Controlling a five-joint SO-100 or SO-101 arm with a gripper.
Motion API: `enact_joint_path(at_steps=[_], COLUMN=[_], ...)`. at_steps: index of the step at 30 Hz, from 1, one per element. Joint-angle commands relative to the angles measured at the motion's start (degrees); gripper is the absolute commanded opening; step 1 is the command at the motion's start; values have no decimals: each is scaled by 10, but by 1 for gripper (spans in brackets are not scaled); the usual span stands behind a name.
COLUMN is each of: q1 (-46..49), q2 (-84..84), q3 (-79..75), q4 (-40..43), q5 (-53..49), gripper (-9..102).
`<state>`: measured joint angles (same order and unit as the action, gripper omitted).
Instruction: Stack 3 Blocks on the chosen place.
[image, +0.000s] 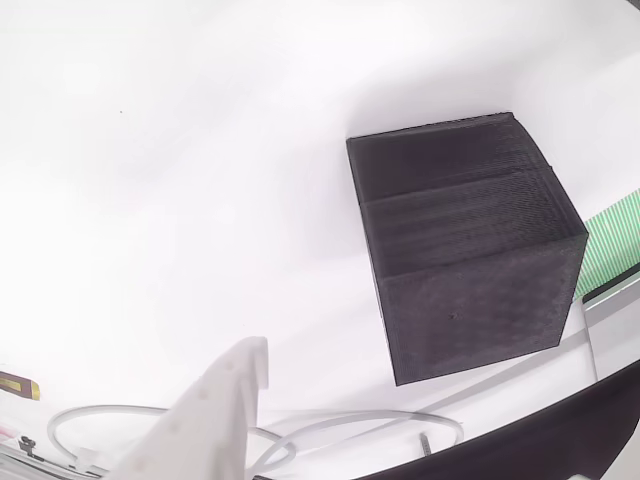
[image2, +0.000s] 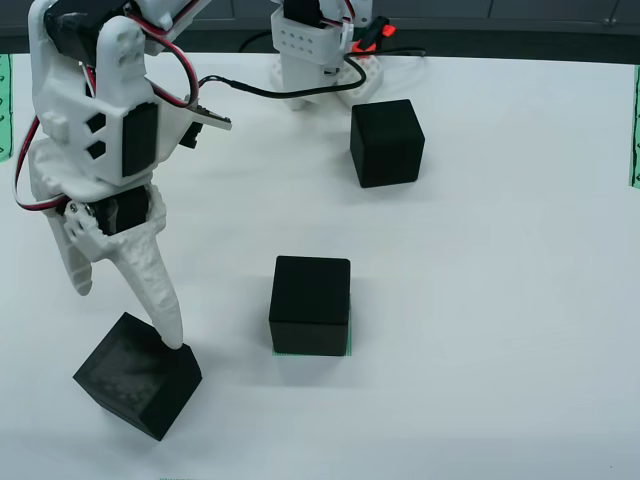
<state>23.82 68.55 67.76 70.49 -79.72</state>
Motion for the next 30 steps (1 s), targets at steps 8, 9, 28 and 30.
enact_joint_path(at_steps=[8,9,28,30], q1=[-6,-8,-31,-31], q2=[-94,-103,-141,-141], q3=[-102,-108,-133,-133], q4=[0,0,25,25], q5=[2,2,4,4], gripper=[50,50,24,22])
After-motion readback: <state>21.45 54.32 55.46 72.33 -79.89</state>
